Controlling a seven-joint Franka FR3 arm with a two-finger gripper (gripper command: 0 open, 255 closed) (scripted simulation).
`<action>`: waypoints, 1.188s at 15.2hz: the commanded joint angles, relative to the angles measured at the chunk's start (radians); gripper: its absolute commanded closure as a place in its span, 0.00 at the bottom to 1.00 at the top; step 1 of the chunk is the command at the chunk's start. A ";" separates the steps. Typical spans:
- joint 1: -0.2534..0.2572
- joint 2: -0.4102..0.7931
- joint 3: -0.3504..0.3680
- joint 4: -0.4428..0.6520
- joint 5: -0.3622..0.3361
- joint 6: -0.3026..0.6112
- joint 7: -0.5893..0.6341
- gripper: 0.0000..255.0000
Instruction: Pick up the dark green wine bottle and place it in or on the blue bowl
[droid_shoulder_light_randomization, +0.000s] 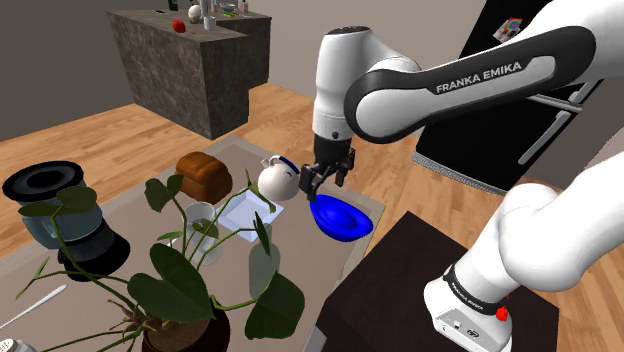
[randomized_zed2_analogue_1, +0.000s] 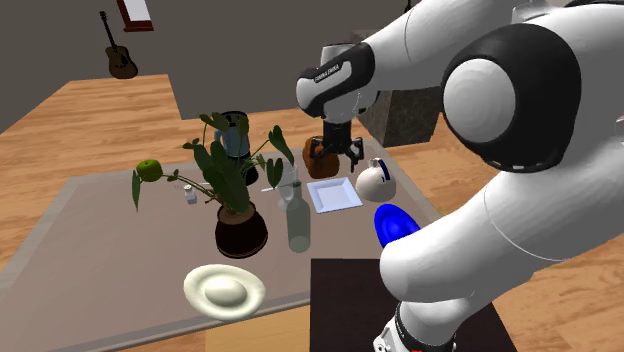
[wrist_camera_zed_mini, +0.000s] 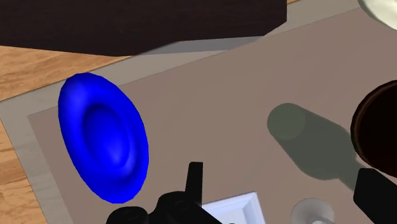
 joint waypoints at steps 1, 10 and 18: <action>0.004 0.076 0.027 0.033 -0.010 0.047 0.037 0.00; 0.046 0.420 0.113 0.232 -0.135 0.189 0.235 0.00; 0.069 0.536 0.108 0.251 -0.196 0.278 0.293 0.00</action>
